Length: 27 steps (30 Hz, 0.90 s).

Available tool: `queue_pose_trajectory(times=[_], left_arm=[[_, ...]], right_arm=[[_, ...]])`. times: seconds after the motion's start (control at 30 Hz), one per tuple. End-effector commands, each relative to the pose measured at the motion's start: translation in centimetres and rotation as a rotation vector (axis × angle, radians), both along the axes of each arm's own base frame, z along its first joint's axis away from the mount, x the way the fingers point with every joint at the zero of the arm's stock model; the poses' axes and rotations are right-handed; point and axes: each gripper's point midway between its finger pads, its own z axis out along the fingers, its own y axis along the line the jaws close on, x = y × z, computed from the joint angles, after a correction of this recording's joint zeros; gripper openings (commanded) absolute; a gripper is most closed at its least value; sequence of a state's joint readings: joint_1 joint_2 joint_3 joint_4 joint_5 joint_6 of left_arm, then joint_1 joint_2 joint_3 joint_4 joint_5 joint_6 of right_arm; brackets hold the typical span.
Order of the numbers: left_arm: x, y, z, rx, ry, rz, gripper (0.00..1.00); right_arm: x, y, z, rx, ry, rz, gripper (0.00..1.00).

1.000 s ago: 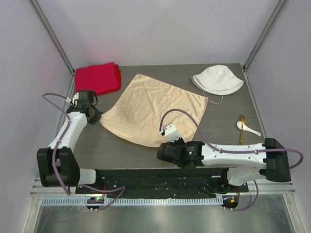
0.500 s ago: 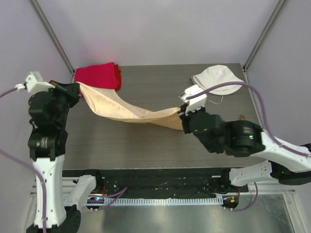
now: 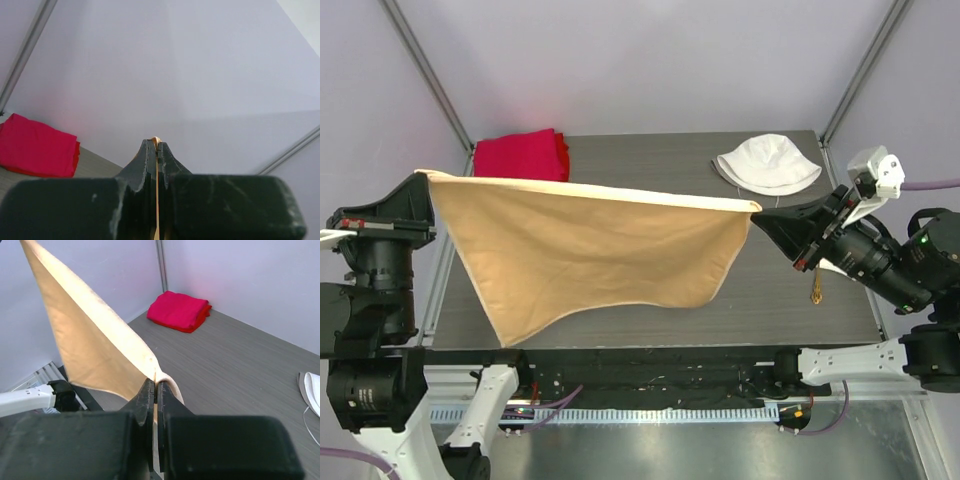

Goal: Fold the napkin into a case and place the utensils inside
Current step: Flatten the napkin at the center of the board.

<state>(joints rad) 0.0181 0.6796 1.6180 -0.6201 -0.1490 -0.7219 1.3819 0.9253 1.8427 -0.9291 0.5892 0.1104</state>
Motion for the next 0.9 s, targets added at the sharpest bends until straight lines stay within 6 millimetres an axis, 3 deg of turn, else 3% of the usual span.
queue_pose_trajectory(times=[0.0,0.13,0.23,0.3,0.33,0.37,0.4,0.43,0.47,0.5,0.53,0.6,0.63,0.67,0.7,0.73,0.77,0.8,0.87], left_arm=[[3.9,0.0,-1.6,-0.011,0.08,-0.006,0.01],[10.8,-1.2,-7.0,-0.021,0.257,-0.078,0.01],[14.7,-2.3,-9.8,-0.042,0.309,-0.143,0.01],[17.9,-2.4,-12.2,-0.067,0.359,-0.153,0.01],[19.0,-3.0,-13.2,-0.076,0.382,-0.185,0.0],[20.6,-3.4,-14.9,-0.082,0.422,-0.206,0.0],[21.9,-3.8,-15.6,-0.081,0.415,-0.225,0.0],[22.8,-4.0,-16.3,-0.083,0.416,-0.238,0.0],[23.6,-5.4,-16.7,-0.072,0.408,-0.268,0.0],[25.5,-5.9,-18.7,-0.08,0.448,-0.274,0.01],[26.3,-6.7,-19.1,-0.081,0.46,-0.298,0.01],[29.2,-9.0,-21.6,-0.059,0.497,-0.344,0.01],[30.3,-9.6,-22.6,-0.048,0.507,-0.354,0.01],[31.0,-10.8,-23.5,-0.043,0.523,-0.379,0.01],[32.9,-11.5,-26.3,-0.044,0.568,-0.386,0.0],[34.1,-12.2,-25.8,-0.041,0.539,-0.401,0.0],[34.9,-12.8,-26.7,-0.037,0.552,-0.416,0.0],[36.8,-14.0,-28.9,-0.027,0.574,-0.437,0.0],[39.0,-15.1,-27.9,-0.025,0.532,-0.461,0.0]], right_arm=[[2.0,-1.2,-0.2,0.009,-0.019,-0.149,0.01],[4.3,-1.4,-2.7,-0.084,-0.009,-0.342,0.01],[5.5,-1.2,-4.3,-0.163,-0.017,-0.453,0.01],[7.5,-1.2,-5.9,-0.253,-0.018,-0.544,0.01],[8.4,0.3,-7.2,-0.29,0.009,-0.478,0.01],[10.1,0.2,-9.3,-0.336,0.054,-0.474,0.01],[13.4,-3.0,-11.0,-0.349,0.118,-0.582,0.01],[14.6,-2.2,-11.5,-0.301,0.124,-0.548,0.01],[15.5,-2.7,-14.3,-0.368,0.141,-0.613,0.01],[16.6,-3.8,-15.1,-0.399,0.148,-0.689,0.01],[18.2,-4.6,-17.6,-0.466,0.193,-0.75,0.01],[20.1,-5.3,-20.1,-0.438,0.284,-0.769,0.01],[21.3,-6.8,-21.0,-0.425,0.318,-0.813,0.01],[22.2,-7.1,-22.0,-0.411,0.343,-0.819,0.01],[23.2,-7.7,-22.2,-0.378,0.347,-0.844,0.01],[24.2,-10.1,-23.0,-0.366,0.378,-0.911,0.01],[25.4,-10.6,-24.3,-0.373,0.41,-0.926,0.01],[26.3,-11.3,-24.7,-0.367,0.417,-0.957,0.01],[27.9,-13.4,-24.7,-0.333,0.419,-1.039,0.01]])
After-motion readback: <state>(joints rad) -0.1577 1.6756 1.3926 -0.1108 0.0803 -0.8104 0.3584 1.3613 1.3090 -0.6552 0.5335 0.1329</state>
